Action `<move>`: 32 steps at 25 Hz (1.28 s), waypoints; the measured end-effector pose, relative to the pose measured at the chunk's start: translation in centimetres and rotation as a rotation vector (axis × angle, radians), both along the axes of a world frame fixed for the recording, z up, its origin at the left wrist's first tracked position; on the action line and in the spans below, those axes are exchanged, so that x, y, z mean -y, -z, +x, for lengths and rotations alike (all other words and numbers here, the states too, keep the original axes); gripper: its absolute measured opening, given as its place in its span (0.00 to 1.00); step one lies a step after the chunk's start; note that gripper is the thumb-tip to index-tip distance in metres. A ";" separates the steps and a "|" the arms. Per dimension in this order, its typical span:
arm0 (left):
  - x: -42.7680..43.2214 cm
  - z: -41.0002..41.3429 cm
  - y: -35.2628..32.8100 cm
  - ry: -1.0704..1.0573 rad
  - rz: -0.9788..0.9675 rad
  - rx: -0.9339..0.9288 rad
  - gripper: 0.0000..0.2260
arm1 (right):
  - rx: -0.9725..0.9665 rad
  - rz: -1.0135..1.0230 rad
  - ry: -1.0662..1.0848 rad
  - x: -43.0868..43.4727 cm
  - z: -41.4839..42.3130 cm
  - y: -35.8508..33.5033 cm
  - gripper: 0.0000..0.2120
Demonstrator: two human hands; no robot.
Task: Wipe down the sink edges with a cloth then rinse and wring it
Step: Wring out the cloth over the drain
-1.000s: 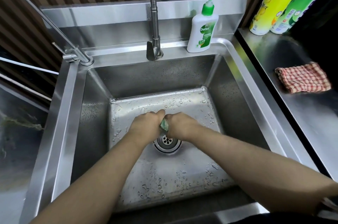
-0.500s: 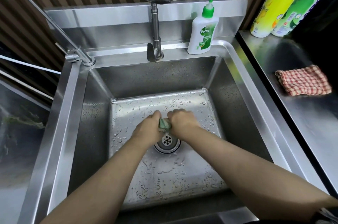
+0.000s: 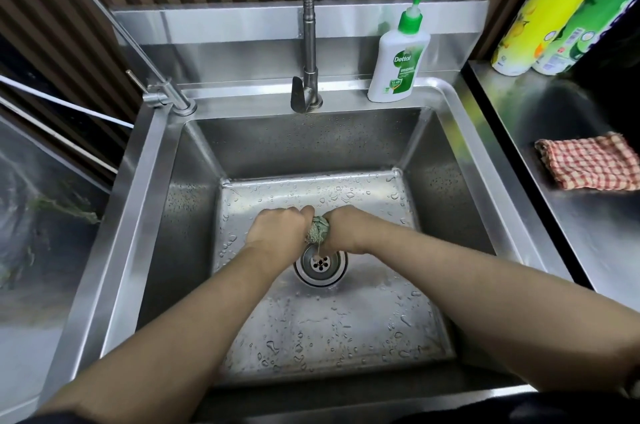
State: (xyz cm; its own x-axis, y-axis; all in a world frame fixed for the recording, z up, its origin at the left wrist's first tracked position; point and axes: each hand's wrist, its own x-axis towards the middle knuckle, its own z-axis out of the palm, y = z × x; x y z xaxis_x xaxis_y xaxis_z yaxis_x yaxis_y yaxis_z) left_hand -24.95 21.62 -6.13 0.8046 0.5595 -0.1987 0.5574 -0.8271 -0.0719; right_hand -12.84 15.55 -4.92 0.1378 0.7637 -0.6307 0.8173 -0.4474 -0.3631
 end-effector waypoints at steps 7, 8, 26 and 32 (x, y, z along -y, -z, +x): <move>-0.4 0.2 1.0 -0.415 -0.742 0.036 0.06 | 0.253 0.224 -0.143 0.5 -0.9 1.5 0.13; -0.6 -0.1 0.9 -0.446 -0.851 0.019 0.08 | 0.257 0.245 -0.158 0.5 -1.0 1.6 0.12; 0.1 -0.9 1.8 0.118 0.107 0.305 0.19 | -0.454 -0.363 0.060 -0.6 1.7 -0.1 0.15; 0.5 0.2 1.4 -0.231 -0.272 0.006 0.12 | 0.075 0.132 0.037 0.7 -0.8 2.1 0.08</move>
State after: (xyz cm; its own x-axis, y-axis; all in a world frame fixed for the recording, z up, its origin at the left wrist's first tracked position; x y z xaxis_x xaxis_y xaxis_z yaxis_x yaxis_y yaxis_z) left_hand -24.74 21.08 -7.48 0.6643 0.6545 -0.3610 0.7320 -0.6674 0.1371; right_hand -13.59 14.82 -7.02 0.2105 0.8326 -0.5123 0.8282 -0.4303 -0.3591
